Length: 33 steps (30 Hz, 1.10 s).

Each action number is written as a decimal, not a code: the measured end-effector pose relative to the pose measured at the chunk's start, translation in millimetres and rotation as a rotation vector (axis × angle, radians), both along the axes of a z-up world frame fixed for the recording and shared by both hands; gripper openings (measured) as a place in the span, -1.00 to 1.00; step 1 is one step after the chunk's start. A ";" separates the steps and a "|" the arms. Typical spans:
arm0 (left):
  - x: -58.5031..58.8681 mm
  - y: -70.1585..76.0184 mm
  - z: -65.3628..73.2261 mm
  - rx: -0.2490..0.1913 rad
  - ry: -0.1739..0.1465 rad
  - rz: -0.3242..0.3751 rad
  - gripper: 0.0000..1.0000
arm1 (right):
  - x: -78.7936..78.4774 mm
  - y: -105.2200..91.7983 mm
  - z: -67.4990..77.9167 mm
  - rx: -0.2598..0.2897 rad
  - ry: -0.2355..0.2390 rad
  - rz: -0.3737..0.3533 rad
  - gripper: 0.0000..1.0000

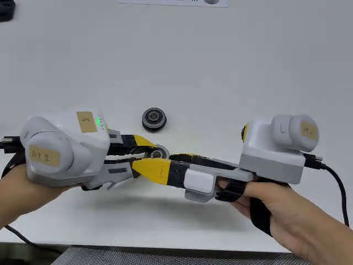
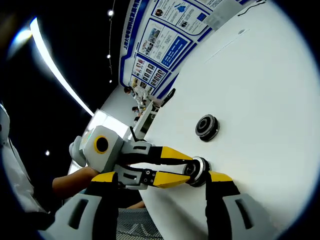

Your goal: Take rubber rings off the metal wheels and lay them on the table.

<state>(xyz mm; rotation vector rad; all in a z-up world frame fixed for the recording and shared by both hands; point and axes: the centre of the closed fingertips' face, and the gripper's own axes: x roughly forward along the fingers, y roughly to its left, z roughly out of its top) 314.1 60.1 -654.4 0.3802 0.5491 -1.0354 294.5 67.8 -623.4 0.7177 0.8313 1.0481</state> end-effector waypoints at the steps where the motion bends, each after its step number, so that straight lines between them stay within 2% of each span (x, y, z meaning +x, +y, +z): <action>1: 0.0 0.0 0.0 0.000 0.001 0.001 -0.75 | -0.6 -0.3 -0.3 0.000 0.005 0.002 0.41; 7: -0.4 -0.6 0.5 -0.005 0.003 0.005 -0.75 | -0.5 -0.9 2.3 0.029 0.032 -0.016 0.43; 11: -0.5 -1.1 1.0 -0.007 0.005 0.007 -0.75 | 1.5 -4.0 2.8 0.043 0.038 -0.036 0.38; 19: -1.0 -1.4 1.6 -0.006 0.005 0.008 -0.75 | 1.9 -6.0 2.0 0.035 0.026 -0.043 0.30; 26: -1.4 -2.3 2.4 -0.007 0.005 0.010 -0.75 | 7.7 -10.2 -10.2 -0.005 0.040 -0.058 0.02; 28: -1.4 -2.6 2.5 -0.008 0.006 0.011 -0.75 | 10.9 -13.5 -16.8 -0.022 0.052 -0.070 -0.14; 30: -1.5 -2.8 2.7 -0.009 0.007 0.012 -0.75 | 14.7 -16.7 -23.6 -0.038 0.092 -0.089 -0.32; 33: -1.6 -3.2 2.9 -0.006 0.007 0.009 -0.75 | 17.2 -19.2 -29.4 -0.058 0.102 -0.091 -0.54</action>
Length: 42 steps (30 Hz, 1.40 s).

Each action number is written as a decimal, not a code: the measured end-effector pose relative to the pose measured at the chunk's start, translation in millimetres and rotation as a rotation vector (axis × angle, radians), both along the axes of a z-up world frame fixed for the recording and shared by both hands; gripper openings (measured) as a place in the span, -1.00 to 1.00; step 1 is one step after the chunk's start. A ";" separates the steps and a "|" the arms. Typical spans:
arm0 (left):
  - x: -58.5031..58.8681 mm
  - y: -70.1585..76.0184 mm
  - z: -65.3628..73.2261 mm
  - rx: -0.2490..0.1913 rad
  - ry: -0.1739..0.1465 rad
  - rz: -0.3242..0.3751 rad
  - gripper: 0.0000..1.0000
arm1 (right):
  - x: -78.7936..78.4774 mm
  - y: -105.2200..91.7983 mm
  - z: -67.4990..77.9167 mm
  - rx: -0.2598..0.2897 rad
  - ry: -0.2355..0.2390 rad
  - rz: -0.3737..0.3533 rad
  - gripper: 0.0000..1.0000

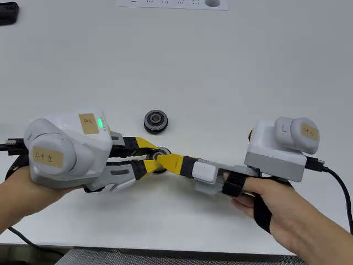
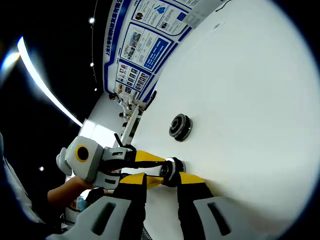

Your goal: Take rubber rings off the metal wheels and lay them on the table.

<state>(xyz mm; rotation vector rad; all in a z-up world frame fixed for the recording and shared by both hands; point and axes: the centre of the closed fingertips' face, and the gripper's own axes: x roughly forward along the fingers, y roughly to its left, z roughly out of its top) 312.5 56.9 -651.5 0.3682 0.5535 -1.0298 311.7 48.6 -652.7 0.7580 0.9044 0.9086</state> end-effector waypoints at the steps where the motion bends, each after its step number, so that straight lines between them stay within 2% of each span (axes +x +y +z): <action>1: 0.0 -0.1 0.1 0.000 0.000 0.000 -0.75 | 0.3 -0.6 -1.2 -0.003 0.007 -0.001 -0.59; 6: 0.0 0.0 0.0 -0.003 0.001 0.002 -0.75 | 3.4 -2.6 -5.1 0.003 0.064 -0.031 -0.71; 17: 0.4 0.7 -0.2 0.001 0.002 0.000 -0.75 | 8.4 -6.5 -14.7 -0.024 0.079 -0.031 -0.89; 25: 0.6 0.8 -0.4 0.003 0.003 -0.003 -0.75 | 8.7 -7.7 -12.4 -0.031 0.053 -0.018 -0.96; 33: 1.1 1.6 -1.1 0.003 0.001 -0.003 -0.75 | 7.1 -7.2 -11.6 -0.037 0.061 -0.019 -0.96; 42: 1.4 2.7 -1.8 0.000 0.002 -0.002 -0.75 | 4.3 -4.4 -5.6 -0.091 0.001 -0.008 -0.98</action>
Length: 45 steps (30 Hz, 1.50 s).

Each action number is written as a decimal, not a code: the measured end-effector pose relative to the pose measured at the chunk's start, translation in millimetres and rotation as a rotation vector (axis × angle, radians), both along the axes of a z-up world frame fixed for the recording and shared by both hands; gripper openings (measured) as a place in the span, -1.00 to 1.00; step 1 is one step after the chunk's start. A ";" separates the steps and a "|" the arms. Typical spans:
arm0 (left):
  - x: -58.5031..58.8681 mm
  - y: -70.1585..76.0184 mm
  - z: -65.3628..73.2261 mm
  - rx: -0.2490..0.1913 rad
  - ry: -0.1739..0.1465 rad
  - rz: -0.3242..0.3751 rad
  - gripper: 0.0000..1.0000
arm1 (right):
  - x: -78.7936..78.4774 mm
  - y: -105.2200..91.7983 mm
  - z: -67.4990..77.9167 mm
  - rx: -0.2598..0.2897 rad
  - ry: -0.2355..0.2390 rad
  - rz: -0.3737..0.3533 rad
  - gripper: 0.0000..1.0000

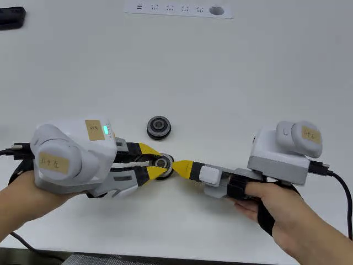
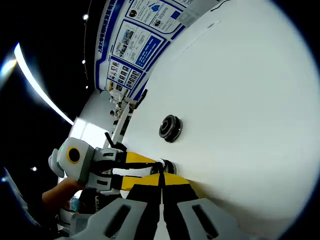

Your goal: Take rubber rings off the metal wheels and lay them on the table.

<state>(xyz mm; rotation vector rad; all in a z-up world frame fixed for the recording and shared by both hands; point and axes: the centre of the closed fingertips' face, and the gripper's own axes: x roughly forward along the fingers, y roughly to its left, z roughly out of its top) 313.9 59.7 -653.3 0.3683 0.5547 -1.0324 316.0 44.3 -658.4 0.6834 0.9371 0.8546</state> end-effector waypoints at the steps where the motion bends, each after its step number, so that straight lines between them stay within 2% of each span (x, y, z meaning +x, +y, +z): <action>1: 0.0 0.1 -0.1 0.001 -0.001 -0.001 -0.75 | 0.0 0.6 0.5 -0.008 -0.009 0.005 -0.99; 13: 0.1 0.6 -0.7 -0.002 -0.003 0.005 -0.75 | 0.4 2.5 0.4 -0.059 -0.056 0.039 -0.99; 15: 0.1 0.6 -0.8 -0.001 -0.003 0.004 -0.75 | 0.1 3.6 1.3 -0.077 -0.083 0.056 -0.99; 25: 0.2 0.6 -0.8 0.001 -0.007 0.005 -0.75 | -0.2 6.5 2.9 -0.116 -0.134 0.091 -0.99; 37: 0.6 0.6 -0.7 0.001 -0.006 0.007 -0.75 | 0.6 9.6 3.6 -0.142 -0.175 0.125 -0.99; 45: 0.4 -0.3 0.1 0.001 -0.008 0.006 -0.75 | 0.6 9.6 4.3 -0.143 -0.183 0.136 -0.99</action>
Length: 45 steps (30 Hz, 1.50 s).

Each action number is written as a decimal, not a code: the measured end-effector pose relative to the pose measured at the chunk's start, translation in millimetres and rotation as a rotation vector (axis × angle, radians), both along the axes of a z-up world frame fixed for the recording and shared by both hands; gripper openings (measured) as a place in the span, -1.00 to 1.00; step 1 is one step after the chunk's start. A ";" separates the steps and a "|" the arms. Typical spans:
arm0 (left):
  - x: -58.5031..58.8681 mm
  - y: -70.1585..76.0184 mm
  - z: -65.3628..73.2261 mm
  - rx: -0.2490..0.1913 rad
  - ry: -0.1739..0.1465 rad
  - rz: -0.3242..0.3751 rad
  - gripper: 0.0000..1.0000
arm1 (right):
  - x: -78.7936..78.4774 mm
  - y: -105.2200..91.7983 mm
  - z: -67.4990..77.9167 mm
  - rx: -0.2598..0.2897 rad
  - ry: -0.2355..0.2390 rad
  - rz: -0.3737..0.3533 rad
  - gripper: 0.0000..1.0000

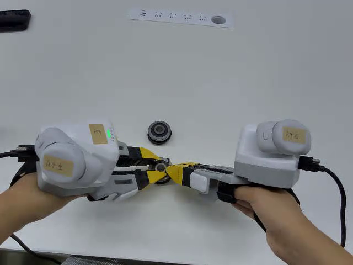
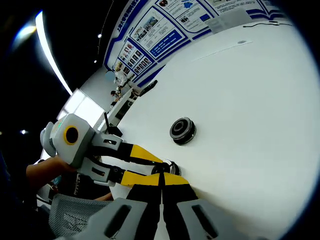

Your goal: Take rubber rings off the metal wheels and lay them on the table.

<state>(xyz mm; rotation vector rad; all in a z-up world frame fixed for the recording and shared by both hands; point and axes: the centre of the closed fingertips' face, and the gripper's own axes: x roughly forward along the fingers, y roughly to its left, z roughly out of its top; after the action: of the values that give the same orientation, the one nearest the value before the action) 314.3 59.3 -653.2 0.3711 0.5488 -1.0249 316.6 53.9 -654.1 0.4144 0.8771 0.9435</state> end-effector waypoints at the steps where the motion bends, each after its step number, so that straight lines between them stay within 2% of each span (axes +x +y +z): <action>1: 0.0 -0.1 0.1 0.000 0.000 0.000 -0.75 | -0.2 0.1 0.3 -0.002 -0.008 0.006 -0.99; 10: -0.2 0.4 -0.2 0.000 -0.003 -0.001 -0.75 | -1.2 2.7 2.2 -0.018 -0.033 0.028 -0.99; 14: -0.2 0.6 -0.3 0.003 -0.005 -0.002 -0.74 | -0.7 2.4 2.4 -0.008 -0.021 0.026 -0.99; 21: -0.3 0.5 -0.3 0.007 -0.006 -0.005 -0.74 | -2.6 5.3 4.9 -0.010 -0.037 0.047 -0.99; 27: -0.4 0.4 -0.2 0.008 -0.008 -0.005 -0.74 | -3.3 4.7 6.3 -0.001 -0.032 0.047 -0.99; 29: -0.5 0.3 -0.1 0.010 -0.011 -0.007 -0.74 | -6.3 7.2 9.1 0.023 -0.014 0.053 -0.99; 30: -0.5 0.2 -0.1 0.012 -0.014 -0.010 -0.74 | -8.3 11.4 14.1 0.064 0.022 0.035 -0.99; 32: -0.7 0.1 -0.1 0.014 -0.014 -0.009 -0.74 | -7.3 10.5 11.5 0.034 0.000 0.045 -0.99; 38: 0.6 0.5 0.0 0.022 -0.018 -0.002 -0.74 | -4.0 7.6 10.1 0.036 0.020 0.019 -0.98; 40: 0.9 0.5 0.0 0.024 -0.014 0.010 -0.73 | -1.3 3.6 5.9 0.024 0.049 -0.012 -0.98; 41: 0.9 0.4 -0.1 0.026 -0.015 0.009 -0.73 | -0.9 3.6 6.6 0.031 0.040 -0.011 -0.98; 45: 1.1 0.5 0.1 0.023 -0.007 0.017 -0.73 | -1.1 2.6 4.4 0.030 0.054 -0.024 -0.98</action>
<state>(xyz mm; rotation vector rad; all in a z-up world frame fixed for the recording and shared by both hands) 315.5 59.8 -653.1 0.3899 0.5570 -1.0015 315.5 56.6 -649.7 0.4771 0.9057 0.9282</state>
